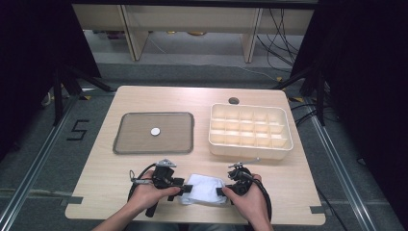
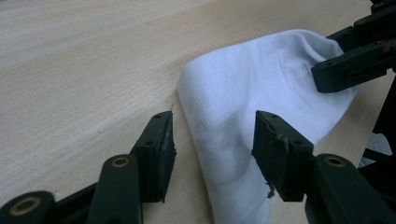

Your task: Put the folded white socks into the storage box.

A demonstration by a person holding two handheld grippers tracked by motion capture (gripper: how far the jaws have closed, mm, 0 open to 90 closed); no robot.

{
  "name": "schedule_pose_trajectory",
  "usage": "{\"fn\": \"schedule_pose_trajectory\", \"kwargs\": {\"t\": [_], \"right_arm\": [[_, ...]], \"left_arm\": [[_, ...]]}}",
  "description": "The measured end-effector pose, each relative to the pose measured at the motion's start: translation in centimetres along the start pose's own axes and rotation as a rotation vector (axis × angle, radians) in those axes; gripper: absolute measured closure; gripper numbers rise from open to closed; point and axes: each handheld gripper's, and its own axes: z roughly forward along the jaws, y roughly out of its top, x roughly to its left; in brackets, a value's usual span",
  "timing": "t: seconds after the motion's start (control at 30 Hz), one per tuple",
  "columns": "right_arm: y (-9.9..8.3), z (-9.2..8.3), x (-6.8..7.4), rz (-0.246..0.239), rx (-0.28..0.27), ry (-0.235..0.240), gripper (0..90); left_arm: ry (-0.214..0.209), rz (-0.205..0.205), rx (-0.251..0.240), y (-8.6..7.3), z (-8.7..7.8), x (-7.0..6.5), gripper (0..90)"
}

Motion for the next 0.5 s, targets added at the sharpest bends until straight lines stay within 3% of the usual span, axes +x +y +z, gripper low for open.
{"fn": "schedule_pose_trajectory", "kwargs": {"t": [0.27, 0.33, 0.4, 0.5], "right_arm": [[-0.07, 0.27, -0.07, 0.019, 0.003, -0.007, 66.0], [-0.06, 0.29, -0.07, 0.019, 0.004, -0.007, 66.3], [-0.07, 0.28, -0.11, 0.015, 0.004, -0.004, 66.4], [-0.19, 0.30, -0.19, 0.012, -0.003, 0.001, 66.3]], "left_arm": [[-0.007, -0.037, 0.006, -0.08, 0.29, -0.02, 53.3], [-0.034, -0.049, 0.010, -0.05, 0.40, 0.20, 57.2], [-0.013, -0.057, 0.015, -0.06, 0.43, 0.10, 61.7], [-0.035, -0.052, 0.006, -0.16, 0.60, 0.08, 67.3]]}}
